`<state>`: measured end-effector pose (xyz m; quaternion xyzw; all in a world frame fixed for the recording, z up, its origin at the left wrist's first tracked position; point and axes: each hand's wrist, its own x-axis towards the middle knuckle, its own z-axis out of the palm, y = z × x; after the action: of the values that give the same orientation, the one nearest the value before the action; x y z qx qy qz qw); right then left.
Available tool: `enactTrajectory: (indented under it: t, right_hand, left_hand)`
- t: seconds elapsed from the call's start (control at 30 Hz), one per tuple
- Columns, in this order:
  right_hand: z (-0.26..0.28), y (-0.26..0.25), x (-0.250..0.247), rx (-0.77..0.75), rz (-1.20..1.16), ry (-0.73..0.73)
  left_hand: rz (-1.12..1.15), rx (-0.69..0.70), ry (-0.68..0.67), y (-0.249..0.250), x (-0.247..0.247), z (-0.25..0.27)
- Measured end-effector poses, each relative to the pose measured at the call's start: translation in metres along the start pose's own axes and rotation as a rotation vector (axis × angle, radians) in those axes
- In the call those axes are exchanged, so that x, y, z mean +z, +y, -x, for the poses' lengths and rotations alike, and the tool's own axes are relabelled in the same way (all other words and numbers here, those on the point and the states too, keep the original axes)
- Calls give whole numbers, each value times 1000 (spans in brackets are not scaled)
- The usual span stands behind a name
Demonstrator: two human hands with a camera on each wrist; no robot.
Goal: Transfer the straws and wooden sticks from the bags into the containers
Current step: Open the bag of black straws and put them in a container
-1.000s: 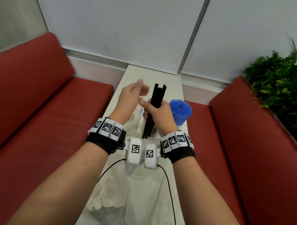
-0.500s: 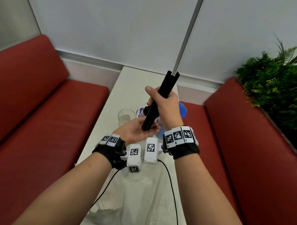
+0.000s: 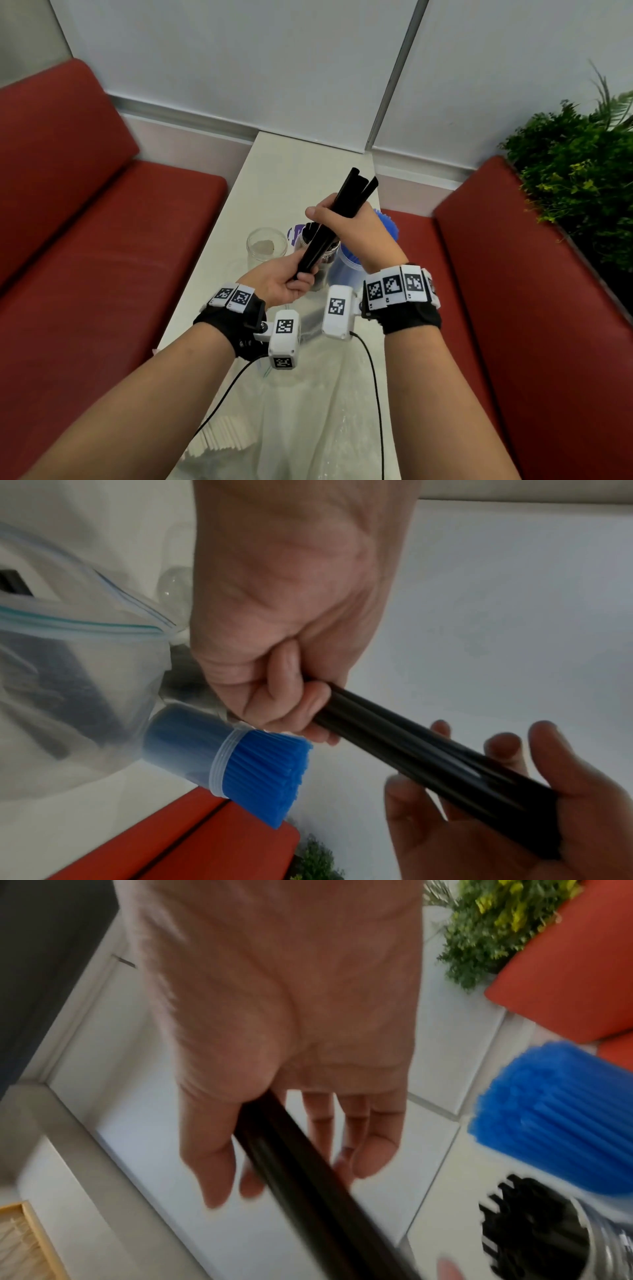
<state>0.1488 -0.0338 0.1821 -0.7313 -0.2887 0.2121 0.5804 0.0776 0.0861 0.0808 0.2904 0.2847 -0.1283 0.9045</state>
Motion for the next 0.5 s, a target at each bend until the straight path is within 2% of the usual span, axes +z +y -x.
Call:
enactTrajectory:
  t: [0.1,0.2,0.4,0.5]
  right_hand:
    - [-6,2,-14,73,161,-150]
    - [-16,7,-22,129,166,-235]
    - [-53,31,-37,150,99,-35]
    - [-70,42,-40,173,69,-9]
  left_hand:
    - [-74,91,28,-1,-9,-11]
    - [-88,134,77,-2,-19,-21]
    - [-460,223,489,-4,-61,-36]
    - [-669,228,668,-7,-81,-43]
